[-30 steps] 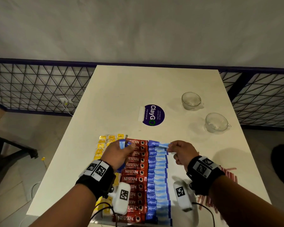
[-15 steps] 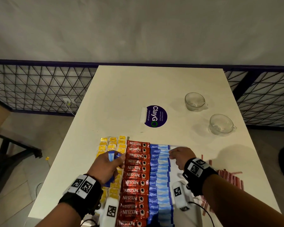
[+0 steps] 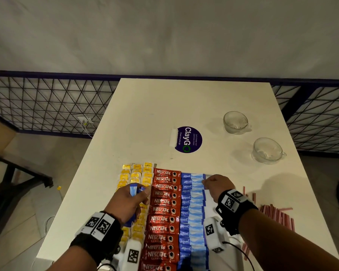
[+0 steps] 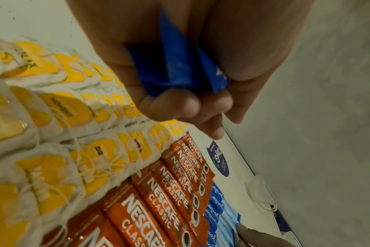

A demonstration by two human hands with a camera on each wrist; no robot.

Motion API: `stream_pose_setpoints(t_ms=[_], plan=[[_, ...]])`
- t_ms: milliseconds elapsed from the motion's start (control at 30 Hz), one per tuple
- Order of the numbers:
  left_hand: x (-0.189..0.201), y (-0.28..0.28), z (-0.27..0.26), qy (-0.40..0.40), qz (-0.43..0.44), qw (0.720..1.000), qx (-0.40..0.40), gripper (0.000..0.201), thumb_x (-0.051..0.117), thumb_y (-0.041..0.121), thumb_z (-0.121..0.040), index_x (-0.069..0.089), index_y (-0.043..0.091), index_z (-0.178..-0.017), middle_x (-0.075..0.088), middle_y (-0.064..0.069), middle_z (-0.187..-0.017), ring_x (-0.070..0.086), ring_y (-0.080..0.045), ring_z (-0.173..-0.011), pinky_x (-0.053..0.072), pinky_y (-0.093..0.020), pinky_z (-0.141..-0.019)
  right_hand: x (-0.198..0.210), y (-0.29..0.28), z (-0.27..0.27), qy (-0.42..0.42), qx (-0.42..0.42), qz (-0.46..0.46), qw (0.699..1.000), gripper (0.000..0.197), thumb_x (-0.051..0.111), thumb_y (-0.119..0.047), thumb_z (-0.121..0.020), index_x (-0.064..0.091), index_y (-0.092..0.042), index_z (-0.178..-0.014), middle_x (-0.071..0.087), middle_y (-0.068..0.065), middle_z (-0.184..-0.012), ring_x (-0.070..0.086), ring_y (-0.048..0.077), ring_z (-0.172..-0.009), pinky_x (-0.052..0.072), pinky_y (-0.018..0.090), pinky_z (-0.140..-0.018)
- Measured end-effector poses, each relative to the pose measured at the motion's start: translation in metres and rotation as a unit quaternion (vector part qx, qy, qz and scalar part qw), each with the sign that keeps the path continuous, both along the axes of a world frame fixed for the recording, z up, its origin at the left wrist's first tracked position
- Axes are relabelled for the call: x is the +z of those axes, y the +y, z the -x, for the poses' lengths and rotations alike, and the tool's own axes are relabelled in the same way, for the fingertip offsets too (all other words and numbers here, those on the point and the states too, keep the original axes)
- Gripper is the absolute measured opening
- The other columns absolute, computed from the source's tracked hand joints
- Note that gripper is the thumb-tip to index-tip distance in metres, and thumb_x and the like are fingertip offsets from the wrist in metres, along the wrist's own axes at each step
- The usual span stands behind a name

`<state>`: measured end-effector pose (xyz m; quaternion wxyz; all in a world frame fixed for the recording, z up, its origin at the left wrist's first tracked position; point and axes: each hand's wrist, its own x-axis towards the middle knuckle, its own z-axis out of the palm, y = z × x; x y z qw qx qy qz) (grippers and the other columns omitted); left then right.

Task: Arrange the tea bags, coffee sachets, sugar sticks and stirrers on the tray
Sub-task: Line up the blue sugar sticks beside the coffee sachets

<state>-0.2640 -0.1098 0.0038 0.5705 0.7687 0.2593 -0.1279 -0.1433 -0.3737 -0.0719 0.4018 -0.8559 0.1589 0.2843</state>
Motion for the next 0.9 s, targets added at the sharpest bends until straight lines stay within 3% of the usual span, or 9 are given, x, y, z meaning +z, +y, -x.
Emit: stream_pose_setpoints(t_ms=[300, 400, 500, 600, 667, 733, 800, 900], plan=[[-0.003, 0.0, 0.002, 0.0, -0.012, 1.0, -0.004, 0.014, 0.061, 0.022, -0.094, 0.066, 0.009, -0.091, 0.069, -0.008, -0.071, 0.049, -0.021, -0.039, 0.043, -0.029, -0.043, -0.005, 0.002, 0.001, -0.006, -0.024, -0.003, 1.0, 0.027, 0.066, -0.035, -0.082, 0.066, -0.021, -0.06, 0.07, 0.007, -0.076, 0.051, 0.026, -0.062, 0.042, 0.033, -0.063], [-0.003, 0.0, 0.003, 0.001, -0.008, 1.0, -0.001, 0.014, 0.061, 0.022, -0.094, 0.066, 0.009, -0.091, 0.069, -0.009, -0.071, 0.049, -0.021, -0.039, 0.043, -0.029, -0.043, -0.005, 0.001, 0.001, -0.007, -0.03, -0.001, 1.0, 0.023, 0.068, -0.041, -0.081, 0.064, -0.022, -0.07, 0.067, 0.005, -0.075, 0.051, 0.025, -0.062, 0.044, 0.032, -0.062], [-0.003, -0.001, 0.003, 0.009, 0.007, 1.0, 0.002, 0.013, 0.062, 0.021, -0.093, 0.065, 0.009, -0.09, 0.064, -0.01, -0.063, 0.047, -0.022, -0.039, 0.042, -0.029, -0.043, 0.004, 0.0, 0.002, -0.009, -0.012, 0.028, 0.999, 0.031, 0.064, -0.052, -0.083, 0.055, -0.023, -0.074, 0.058, -0.001, -0.072, 0.054, 0.024, -0.067, 0.042, 0.029, -0.066], [0.001, -0.004, 0.002, 0.019, 0.02, 1.0, -0.003, 0.02, 0.068, 0.025, -0.089, 0.064, 0.005, -0.088, 0.057, -0.013, -0.056, 0.048, -0.024, -0.042, 0.042, -0.029, -0.044, 0.033, 0.004, 0.008, -0.09, -0.006, 0.062, 0.994, 0.032, 0.058, -0.053, -0.086, 0.051, -0.024, -0.074, 0.058, -0.005, -0.075, 0.059, 0.024, -0.081, 0.04, 0.029, -0.07], [0.005, -0.008, -0.002, 0.01, -0.008, 0.999, -0.047, 0.025, 0.071, 0.028, -0.086, 0.064, 0.004, -0.087, 0.056, -0.011, -0.051, 0.05, -0.024, -0.041, 0.044, -0.029, -0.044, 0.061, 0.018, 0.016, -0.137, 0.064, 0.026, 0.988, 0.028, 0.056, -0.052, -0.088, 0.054, -0.027, -0.077, 0.059, -0.013, -0.076, 0.059, 0.014, -0.08, 0.04, 0.026, -0.067], [0.009, -0.016, -0.008, -0.01, -0.047, 0.993, -0.105, 0.026, 0.075, 0.029, -0.083, 0.062, 0.007, -0.081, 0.055, -0.002, -0.047, 0.051, -0.02, -0.04, 0.044, -0.028, -0.047, 0.084, 0.039, 0.026, -0.134, 0.149, -0.084, 0.976, 0.021, 0.061, -0.048, -0.088, 0.061, -0.028, -0.08, 0.064, -0.014, -0.079, 0.059, 0.003, -0.079, 0.041, 0.021, -0.066], [0.013, -0.028, -0.016, -0.029, -0.081, 0.984, -0.154, 0.026, 0.078, 0.029, -0.079, 0.057, 0.014, -0.071, 0.053, 0.003, -0.05, 0.049, -0.013, -0.044, 0.042, -0.027, -0.051, 0.096, 0.057, 0.036, -0.132, 0.209, -0.166, 0.955, 0.013, 0.067, -0.043, -0.084, 0.066, -0.031, -0.081, 0.068, -0.01, -0.084, 0.062, 0.003, -0.08, 0.048, 0.024, -0.073], [0.023, -0.043, -0.025, -0.046, -0.131, 0.963, -0.231, 0.019, 0.075, 0.029, -0.078, 0.061, 0.017, -0.078, 0.062, 0.0, -0.067, 0.054, -0.013, -0.056, 0.042, -0.028, -0.057, 0.101, 0.071, 0.043, -0.155, 0.237, -0.219, 0.934, 0.016, 0.074, -0.028, -0.081, 0.063, -0.034, -0.071, 0.065, -0.009, -0.075, 0.058, 0.002, -0.07, 0.049, 0.025, -0.07]])
